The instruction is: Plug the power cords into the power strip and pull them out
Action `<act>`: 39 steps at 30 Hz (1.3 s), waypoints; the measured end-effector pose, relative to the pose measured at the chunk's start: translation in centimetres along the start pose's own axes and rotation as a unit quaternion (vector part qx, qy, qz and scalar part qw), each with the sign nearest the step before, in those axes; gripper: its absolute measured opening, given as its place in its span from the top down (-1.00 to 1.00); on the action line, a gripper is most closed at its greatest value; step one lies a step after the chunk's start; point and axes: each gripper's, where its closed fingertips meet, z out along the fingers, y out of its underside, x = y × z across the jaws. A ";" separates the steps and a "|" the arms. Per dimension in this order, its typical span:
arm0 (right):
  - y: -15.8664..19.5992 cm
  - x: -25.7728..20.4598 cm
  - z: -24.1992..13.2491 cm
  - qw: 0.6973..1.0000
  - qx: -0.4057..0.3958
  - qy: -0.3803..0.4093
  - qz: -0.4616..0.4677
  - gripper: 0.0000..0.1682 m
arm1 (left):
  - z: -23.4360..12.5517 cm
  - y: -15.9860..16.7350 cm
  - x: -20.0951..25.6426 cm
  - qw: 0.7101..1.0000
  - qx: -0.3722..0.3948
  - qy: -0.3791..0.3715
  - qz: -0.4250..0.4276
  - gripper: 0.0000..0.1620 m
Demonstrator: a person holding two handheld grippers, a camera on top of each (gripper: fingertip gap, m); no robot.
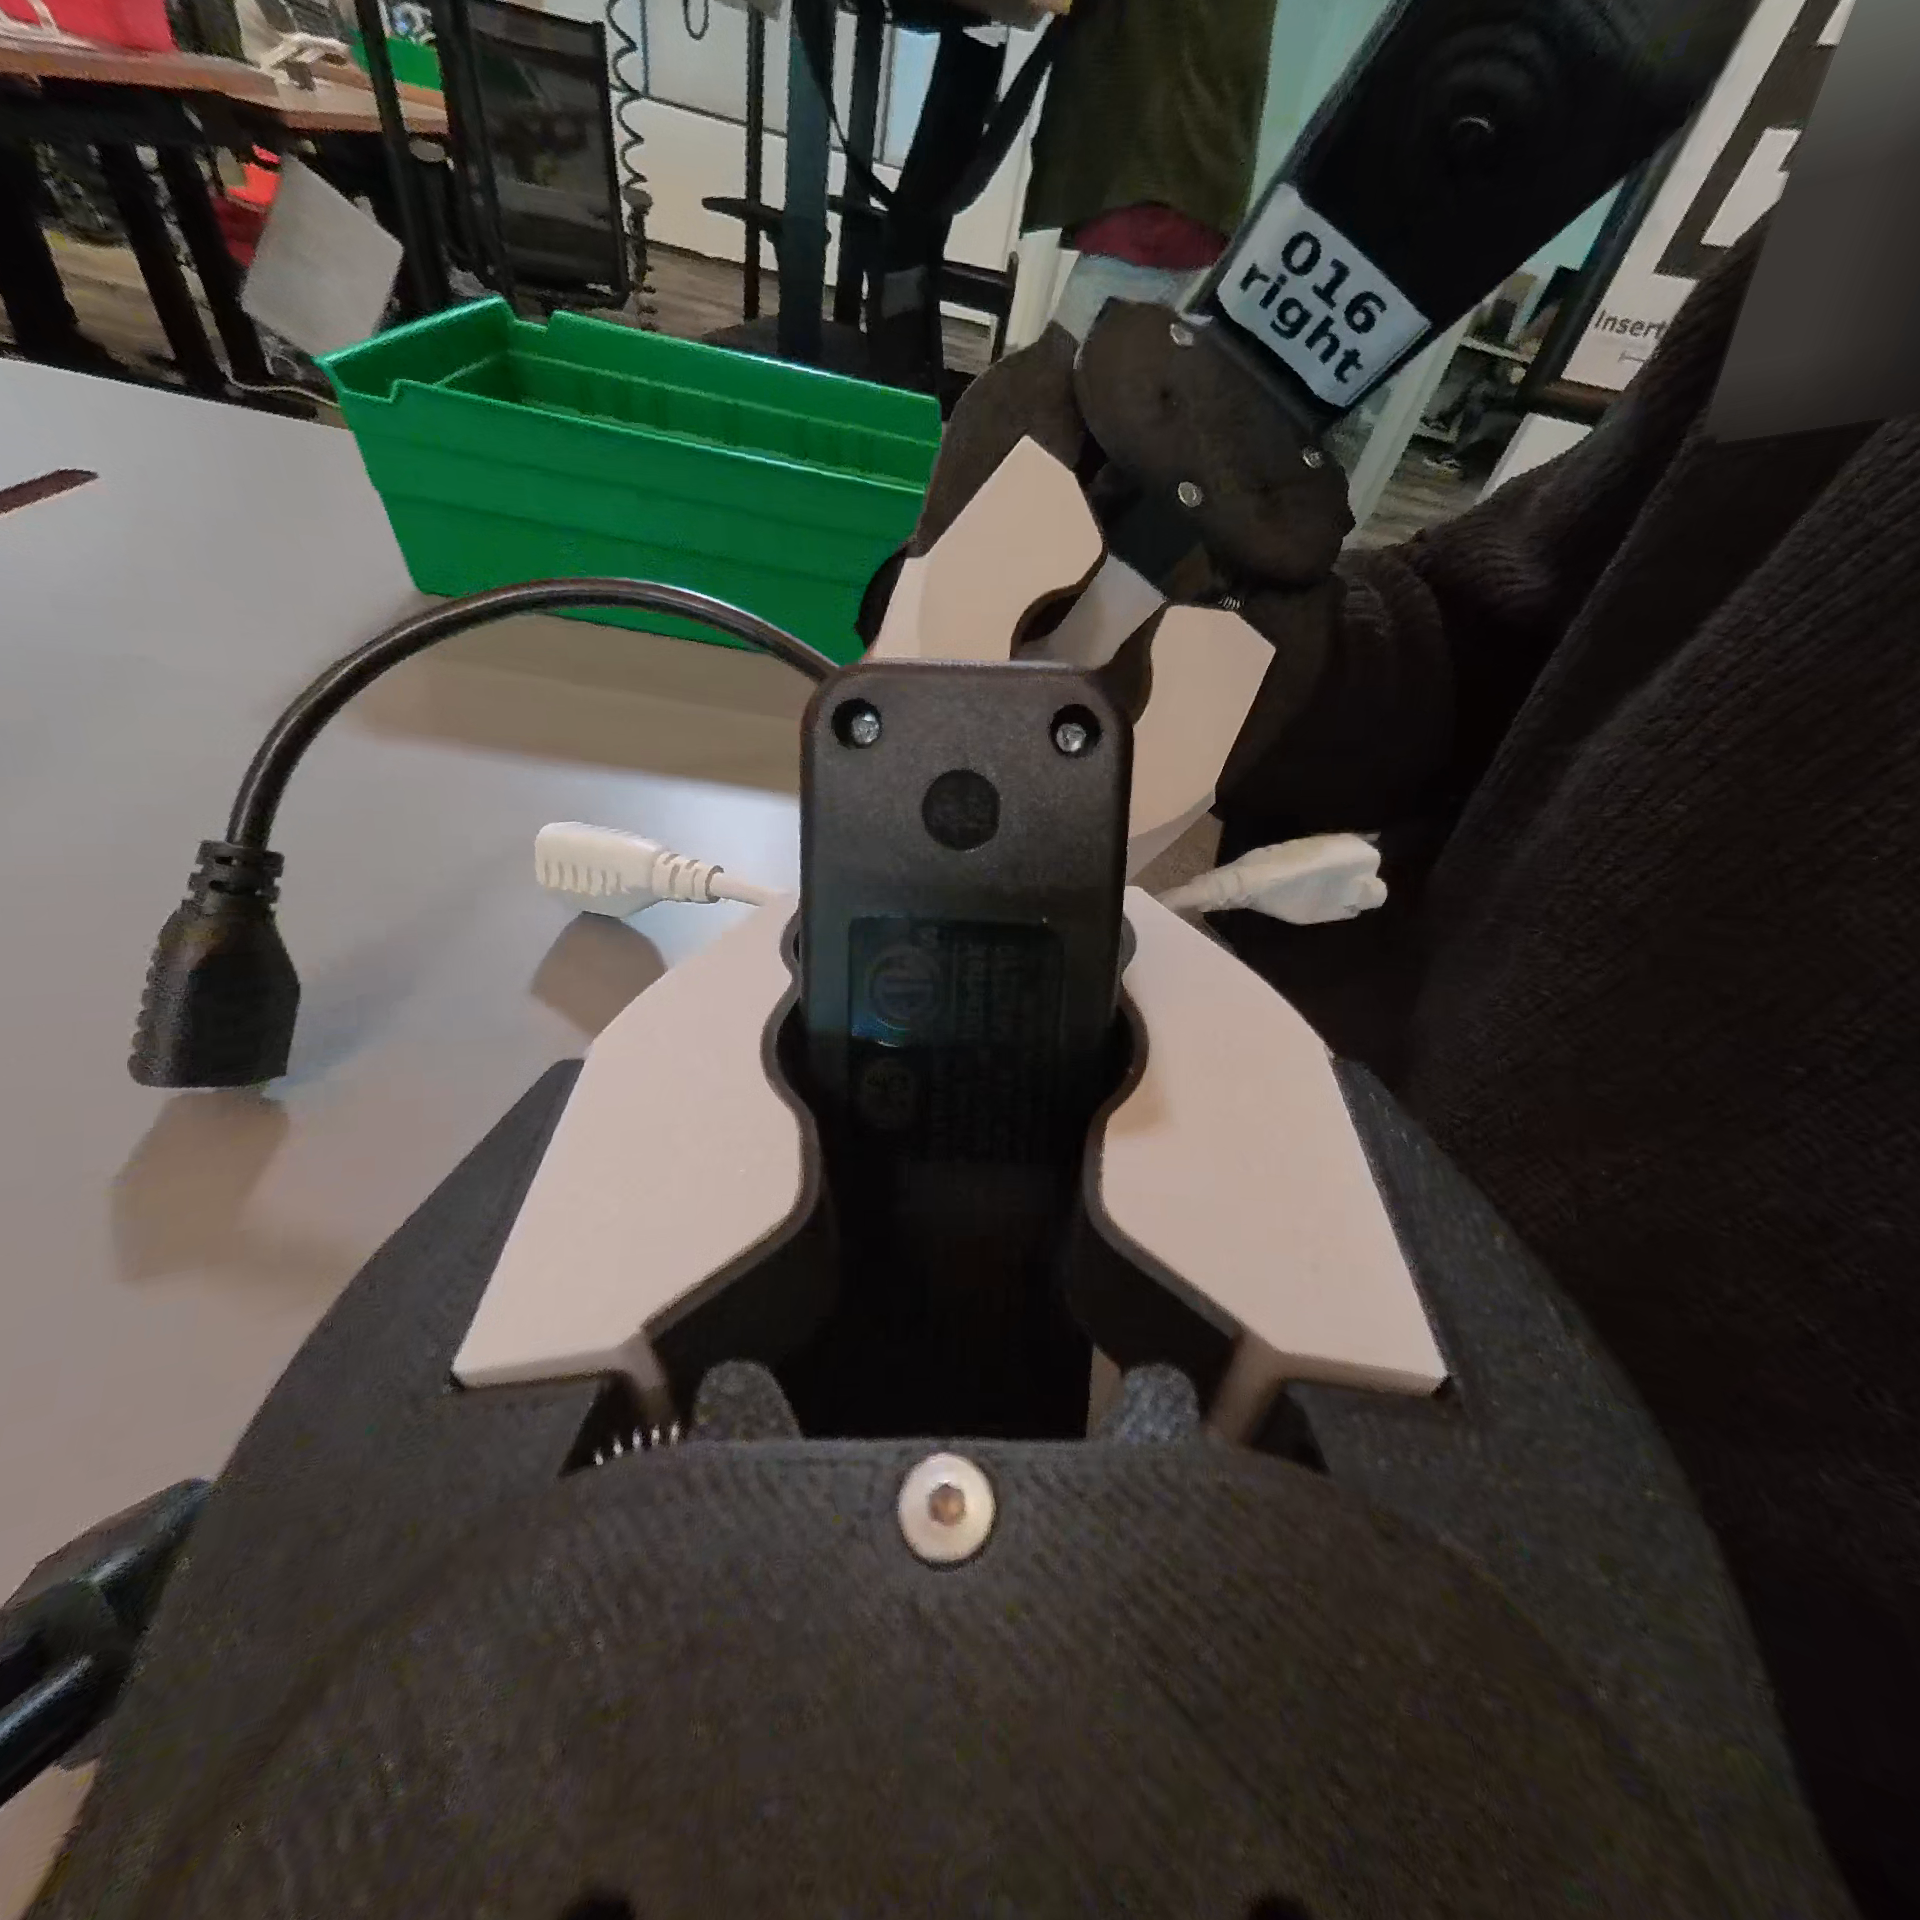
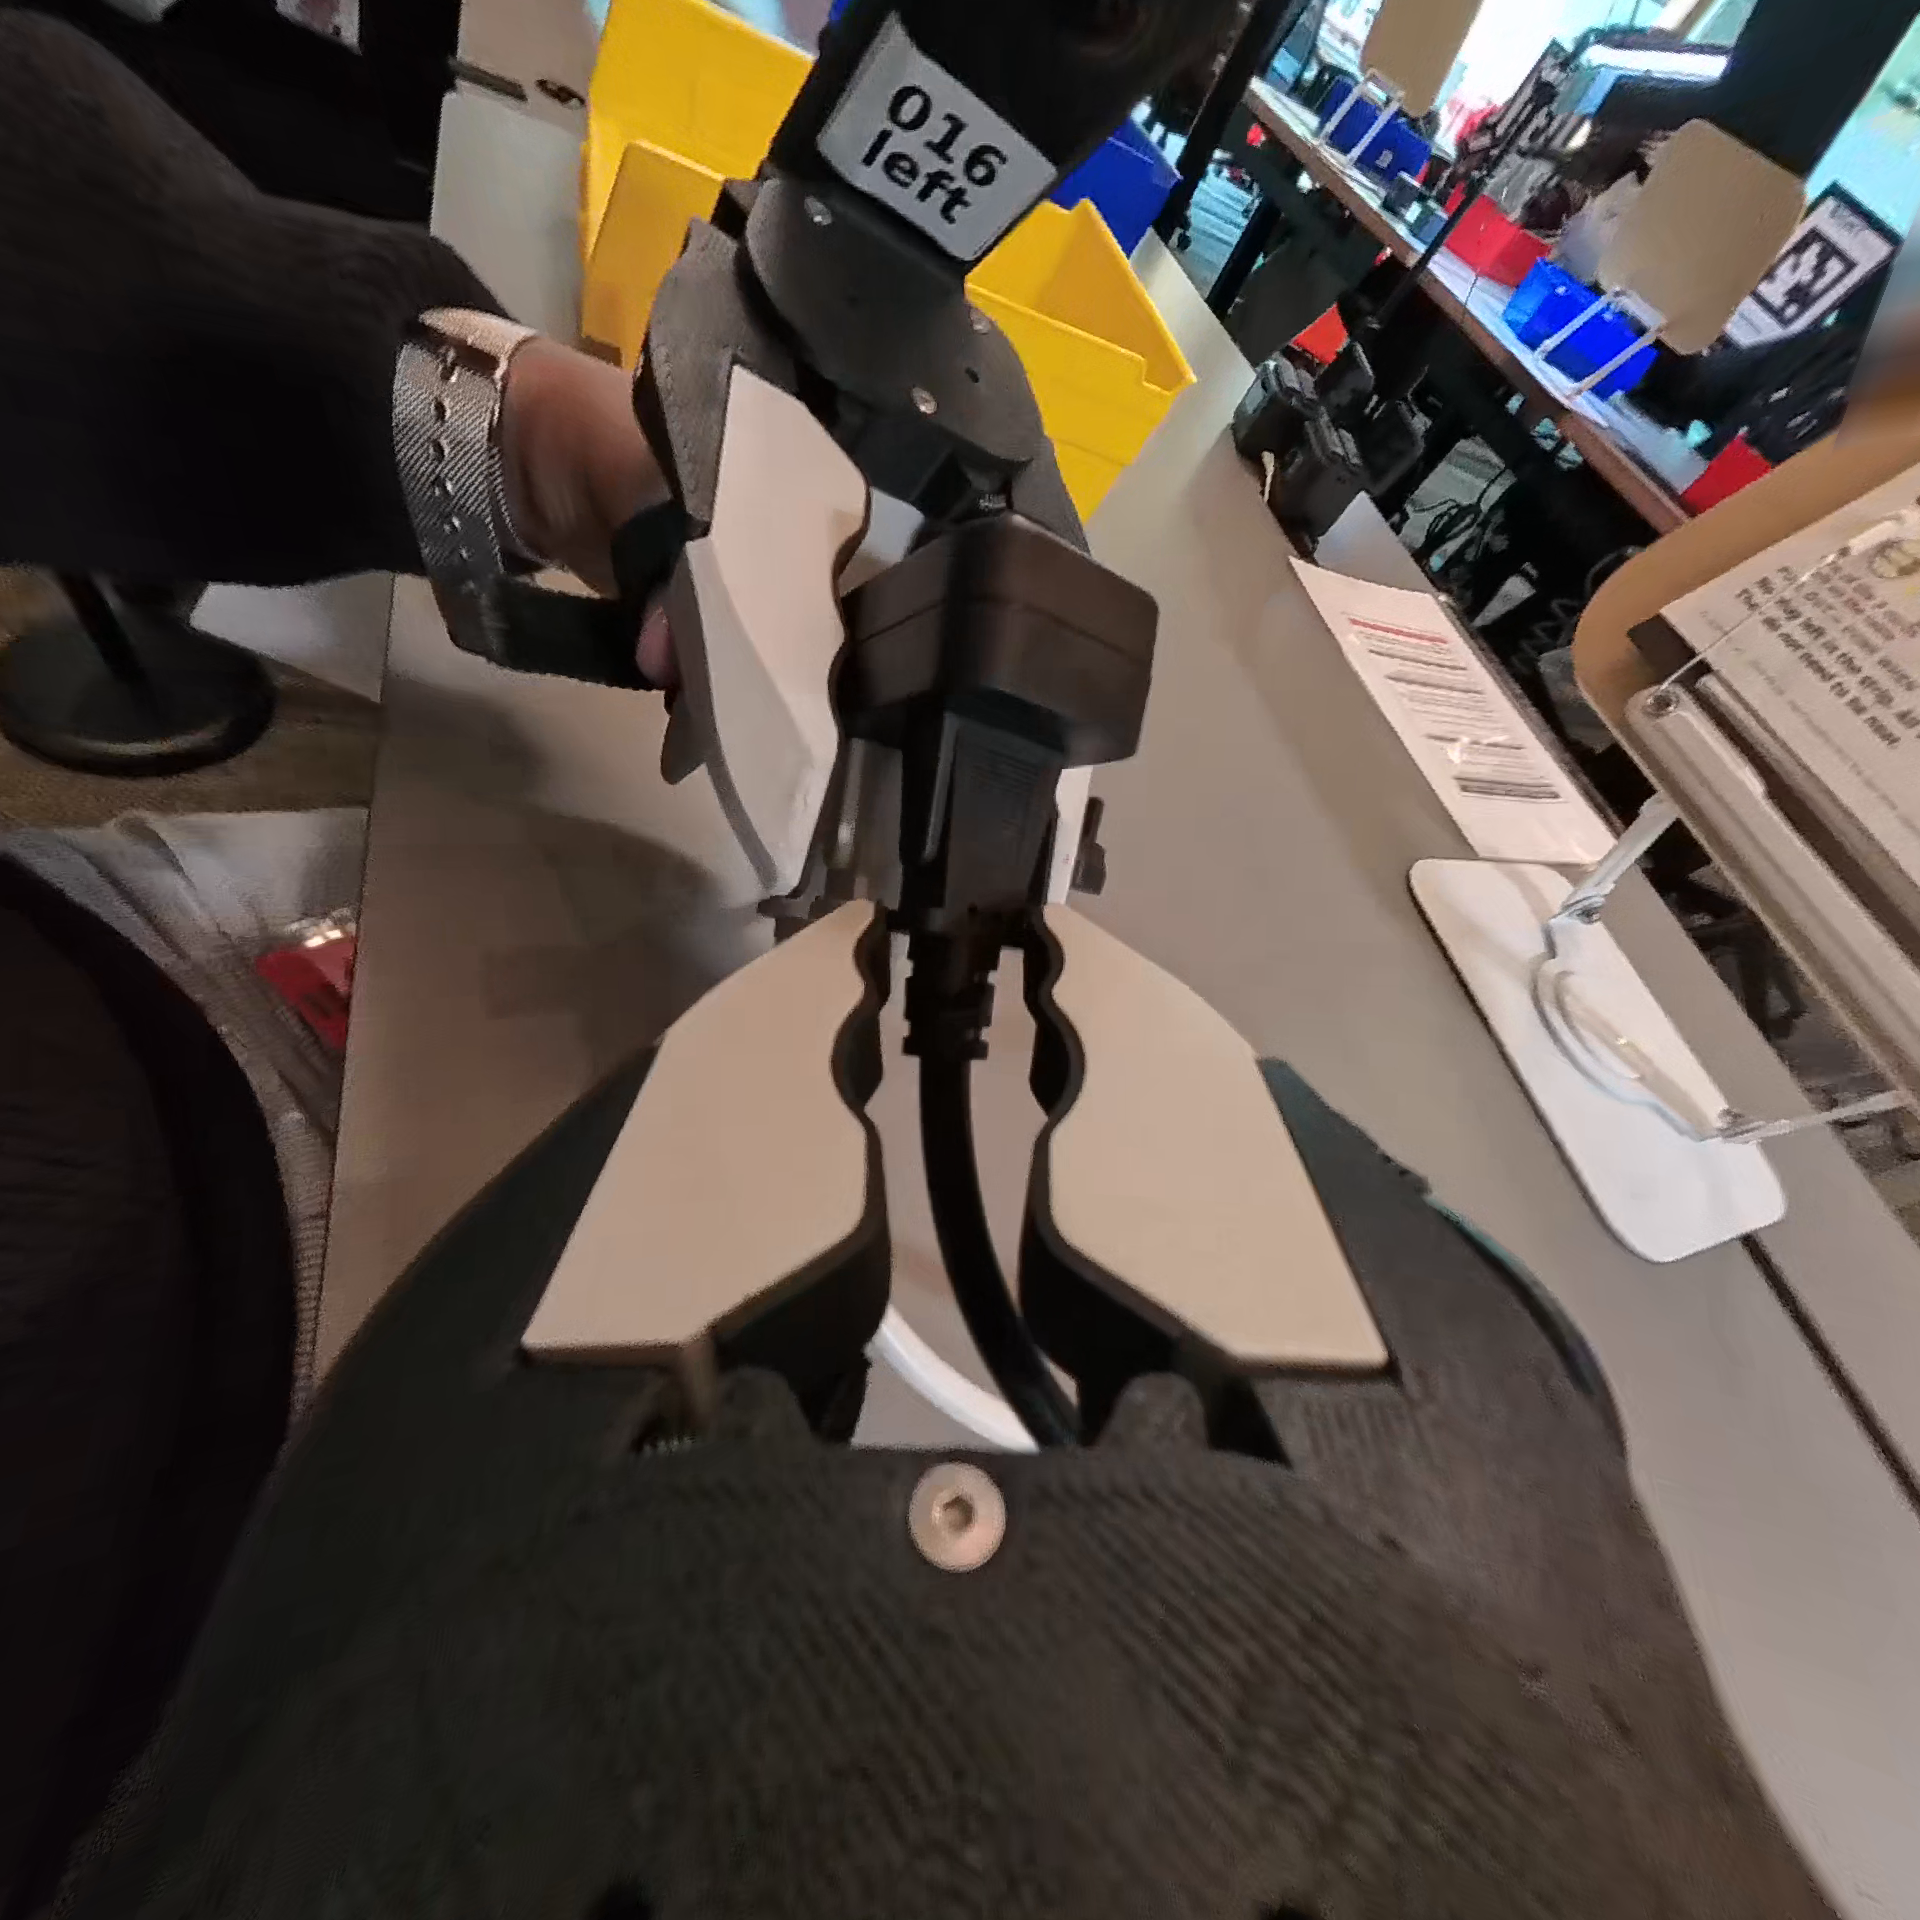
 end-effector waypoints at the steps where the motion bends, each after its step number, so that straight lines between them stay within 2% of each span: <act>1: 0.2 0.0 0.1 1.000 0.001 -0.009 0.022 0.70 | 0.0 0.1 -0.1 1.000 0.000 -0.002 -0.001 0.35; 5: 1.2 -0.6 0.4 0.990 -0.015 -0.072 0.118 0.70 | 0.2 0.6 -0.3 1.000 0.000 -0.009 0.009 0.36; 9: 2.2 -1.2 0.4 0.987 -0.053 -0.088 0.125 0.71 | 0.5 1.6 -0.4 0.998 -0.030 -0.026 0.051 0.36; 13: 2.4 -1.8 -0.2 0.977 -0.036 -0.133 0.162 0.71 | 0.9 1.8 0.0 0.998 -0.033 -0.015 0.051 0.36; 18: 3.3 -2.3 -0.6 0.986 -0.053 -0.121 0.103 0.81 | 1.3 2.4 0.4 0.998 -0.043 -0.002 0.054 0.37; 25: 1.6 -3.2 -1.0 0.976 -0.002 -0.141 0.167 0.81 | 0.7 2.2 0.8 0.997 0.007 0.044 0.055 0.35; 29: 1.8 -1.7 -1.0 0.977 0.009 -0.106 0.187 0.81 | 0.9 1.4 0.1 1.000 0.007 0.019 0.012 0.36; 31: 2.0 -1.3 -1.1 0.983 -0.008 -0.081 0.163 0.80 | 0.9 1.0 0.2 1.000 0.004 -0.005 0.015 0.36; 34: 2.7 -1.5 -1.0 0.977 -0.026 -0.095 0.191 0.80 | 1.3 1.4 -0.4 0.999 -0.008 -0.028 0.029 0.36; 37: 0.9 -2.5 -2.1 0.977 0.007 -0.130 0.167 0.81 | 1.0 0.5 0.8 0.998 0.043 0.027 0.039 0.35; 39: 0.4 -3.0 -2.4 0.969 0.027 -0.160 0.185 0.80 | 1.0 0.4 1.4 0.996 0.055 0.065 0.024 0.33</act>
